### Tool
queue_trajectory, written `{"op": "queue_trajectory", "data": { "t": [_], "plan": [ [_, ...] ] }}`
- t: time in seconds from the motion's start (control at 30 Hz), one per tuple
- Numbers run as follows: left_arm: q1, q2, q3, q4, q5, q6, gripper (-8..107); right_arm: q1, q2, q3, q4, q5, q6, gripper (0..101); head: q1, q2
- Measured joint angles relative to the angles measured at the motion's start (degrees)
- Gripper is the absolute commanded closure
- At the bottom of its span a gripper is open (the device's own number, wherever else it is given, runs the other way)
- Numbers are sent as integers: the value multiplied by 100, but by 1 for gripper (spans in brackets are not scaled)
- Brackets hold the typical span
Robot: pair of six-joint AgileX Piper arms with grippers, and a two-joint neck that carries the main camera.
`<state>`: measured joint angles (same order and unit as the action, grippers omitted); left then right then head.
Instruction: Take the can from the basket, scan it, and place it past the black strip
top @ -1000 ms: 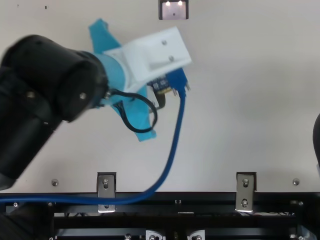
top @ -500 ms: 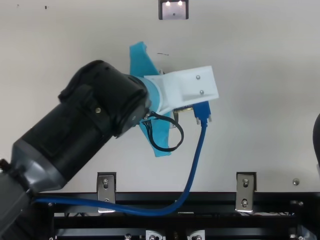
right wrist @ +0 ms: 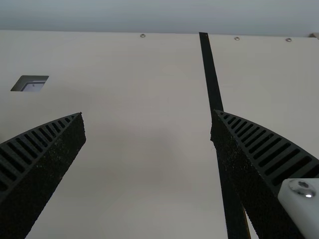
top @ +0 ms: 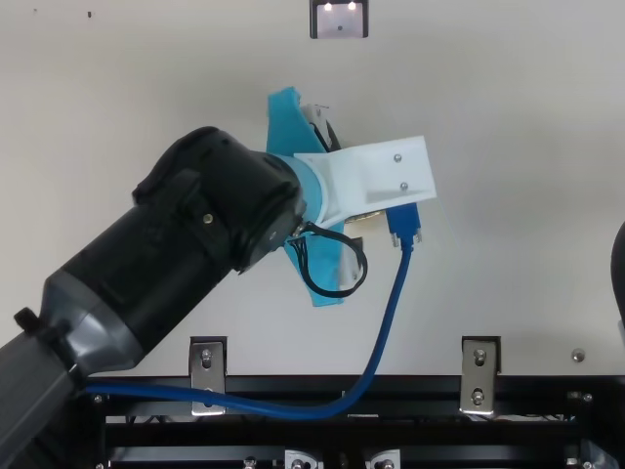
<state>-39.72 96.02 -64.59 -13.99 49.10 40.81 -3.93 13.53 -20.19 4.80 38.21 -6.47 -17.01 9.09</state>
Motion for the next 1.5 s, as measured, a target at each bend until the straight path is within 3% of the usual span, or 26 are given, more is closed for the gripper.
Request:
{"op": "queue_trajectory", "data": {
  "t": [0.23, 0.47, 0.57, 0.7, 0.9, 1.27, 1.5],
  "plan": [
    [180, -367, 52, -605, -32, -187, 9, 187, 314, -264, -51, -23, -64, 0, 29, -29],
    [610, -1005, 271, -1328, -131, -405, 9, 570, 1120, -756, -57, -285, -303, 0, 0, -29],
    [853, -1289, 440, -1658, -386, -527, 9, 814, 1460, -968, -70, -176, -388, 0, 0, -29],
    [1217, -1689, 703, -2066, -969, -719, 9, 1147, 2005, -1289, 39, -281, -643, 0, 0, 0],
    [1711, -2200, 1193, -2644, -2018, -946, 9, 1697, 2832, -1837, 275, -150, -1166, 0, 0, -29],
    [2058, -3044, 2185, -3425, -4158, -1150, 9, 2059, 4261, -3135, 922, 620, -2562, 0, 29, 0],
    [2093, -3505, 2796, -3375, -5318, -1608, 9, 1992, 5006, -3990, 1278, 1306, -3532, 0, 29, 0]
  ]
}}
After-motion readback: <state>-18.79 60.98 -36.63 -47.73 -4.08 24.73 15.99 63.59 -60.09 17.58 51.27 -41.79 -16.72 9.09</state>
